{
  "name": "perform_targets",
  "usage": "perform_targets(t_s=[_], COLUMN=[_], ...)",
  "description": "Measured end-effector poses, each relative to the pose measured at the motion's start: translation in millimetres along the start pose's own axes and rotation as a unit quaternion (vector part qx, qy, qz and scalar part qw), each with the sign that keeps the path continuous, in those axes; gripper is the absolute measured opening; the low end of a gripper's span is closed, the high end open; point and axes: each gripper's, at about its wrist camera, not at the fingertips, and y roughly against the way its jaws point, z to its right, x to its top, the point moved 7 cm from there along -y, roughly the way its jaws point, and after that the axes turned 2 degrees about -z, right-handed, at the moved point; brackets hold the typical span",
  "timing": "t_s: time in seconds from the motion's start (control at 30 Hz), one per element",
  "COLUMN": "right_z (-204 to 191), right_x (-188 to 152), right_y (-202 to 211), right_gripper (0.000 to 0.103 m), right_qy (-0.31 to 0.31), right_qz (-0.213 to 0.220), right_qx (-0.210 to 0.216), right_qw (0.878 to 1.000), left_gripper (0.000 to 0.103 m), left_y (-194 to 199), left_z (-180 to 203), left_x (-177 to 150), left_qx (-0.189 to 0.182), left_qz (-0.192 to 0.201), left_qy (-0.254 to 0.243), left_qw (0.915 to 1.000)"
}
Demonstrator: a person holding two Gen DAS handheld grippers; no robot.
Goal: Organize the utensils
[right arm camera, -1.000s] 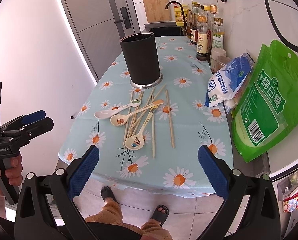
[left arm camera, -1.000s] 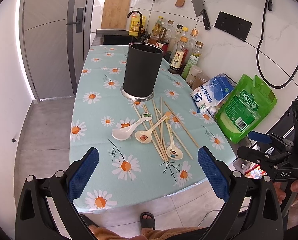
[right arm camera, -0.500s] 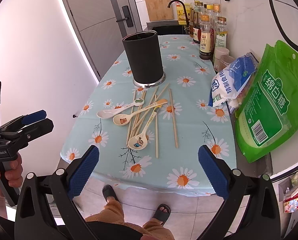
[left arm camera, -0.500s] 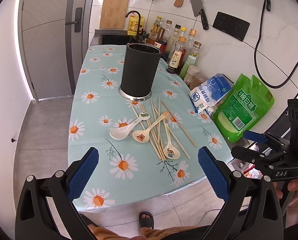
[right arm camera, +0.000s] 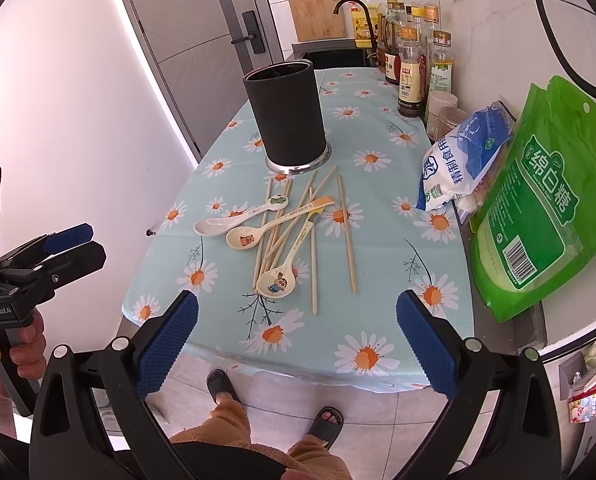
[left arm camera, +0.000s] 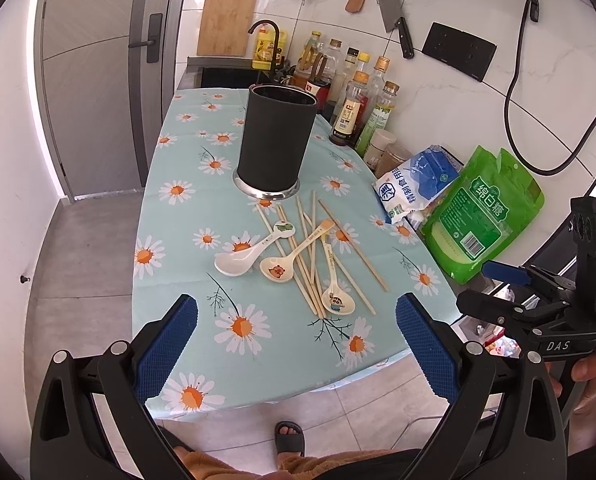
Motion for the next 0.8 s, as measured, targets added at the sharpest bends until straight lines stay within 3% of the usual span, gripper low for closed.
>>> perform_targets(t_s=[0.8], right_z=[-6.6], right_x=[3.2], right_y=[4.0], right_gripper=[0.099], right_qy=[0.02], right_qz=[-0.001], right_qx=[0.002], right_qw=[1.0], left_gripper=[0.097], left_y=[2.5], left_z=[1.6], left_x=[0.2], left_qx=[-0.003], left_qz=[-0.003], left_qy=[-0.012], left_qw=[0.9999])
